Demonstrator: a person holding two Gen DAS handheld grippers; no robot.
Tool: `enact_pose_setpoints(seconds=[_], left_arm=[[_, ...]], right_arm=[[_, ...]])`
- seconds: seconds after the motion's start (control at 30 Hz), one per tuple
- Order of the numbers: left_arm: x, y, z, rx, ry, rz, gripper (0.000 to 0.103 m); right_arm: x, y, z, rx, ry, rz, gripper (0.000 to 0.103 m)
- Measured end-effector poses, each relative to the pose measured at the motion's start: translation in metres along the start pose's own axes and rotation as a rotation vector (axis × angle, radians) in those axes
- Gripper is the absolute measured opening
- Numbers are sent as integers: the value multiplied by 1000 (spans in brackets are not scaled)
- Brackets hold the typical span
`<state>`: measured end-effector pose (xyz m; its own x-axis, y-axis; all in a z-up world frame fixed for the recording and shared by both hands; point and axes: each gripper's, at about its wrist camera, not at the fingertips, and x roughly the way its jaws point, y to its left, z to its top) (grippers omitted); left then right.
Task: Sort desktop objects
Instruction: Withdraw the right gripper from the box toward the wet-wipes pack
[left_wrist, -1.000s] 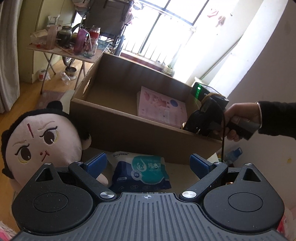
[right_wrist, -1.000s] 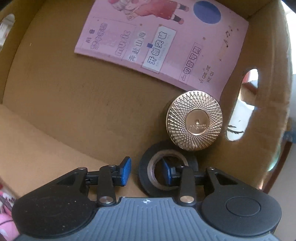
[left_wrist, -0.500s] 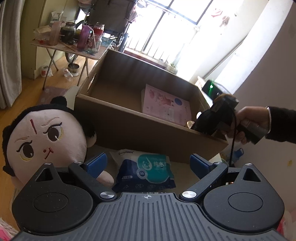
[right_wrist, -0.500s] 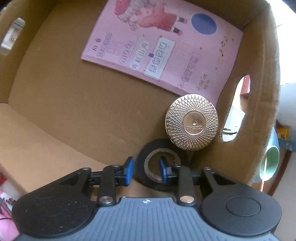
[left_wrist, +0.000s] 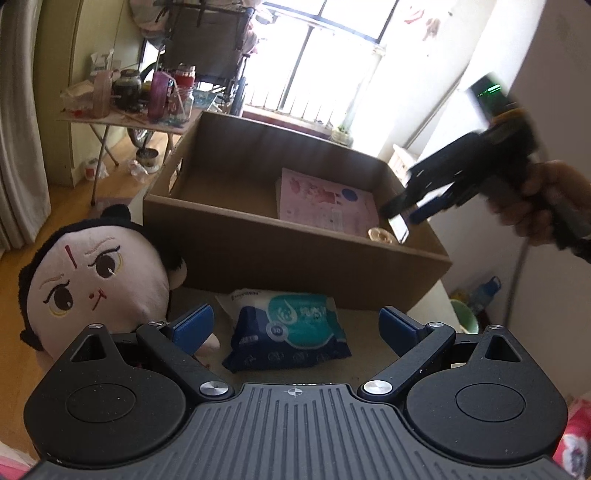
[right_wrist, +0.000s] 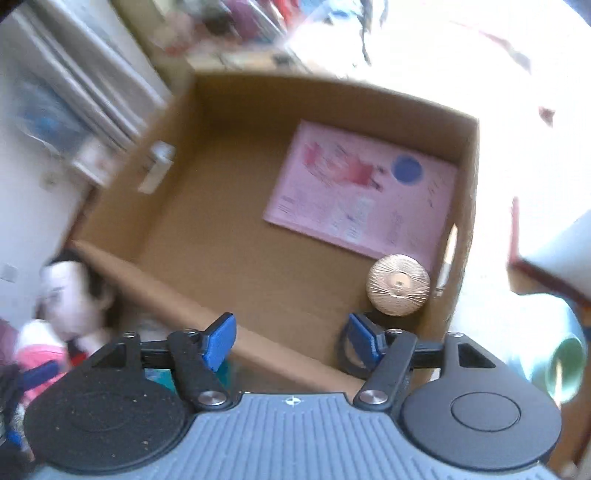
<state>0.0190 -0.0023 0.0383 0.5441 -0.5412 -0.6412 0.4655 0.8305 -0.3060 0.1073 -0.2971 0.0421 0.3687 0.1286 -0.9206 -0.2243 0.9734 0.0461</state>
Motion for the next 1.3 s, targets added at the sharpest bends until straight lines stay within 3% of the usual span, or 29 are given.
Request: enact_pose_setpoints(seconds=[0.13,0.2,0.3,0.43,0.63,0.93,1.07,1.3], left_arm=[[5,-10,-12,14,4,0,97],[12,-14,-16,18,19,1,97],[25,-20,-20,45,38,2,97],[44,-25,-21,79,71,24,97],[75,-21,-14,97,123,58,97],[103,-15,-6,88,201,93,98],[107,-15,-5,89,213,96,101],[107,-18,-6,110,218,101,103]], right_arm=[[-25,13,-50,-64,-132,71,96],[-47,22,-65,-65,-159,84,97],[-17,20,-83,-28,-174,130,98],[7,5,-97,127,-167,232,99],[61,-17,-99,327,-122,401,99],[104,-17,-85,398,-57,543,99],[108,-15,-81,386,-41,578,99],[110,-16,-81,401,-3,566,99]])
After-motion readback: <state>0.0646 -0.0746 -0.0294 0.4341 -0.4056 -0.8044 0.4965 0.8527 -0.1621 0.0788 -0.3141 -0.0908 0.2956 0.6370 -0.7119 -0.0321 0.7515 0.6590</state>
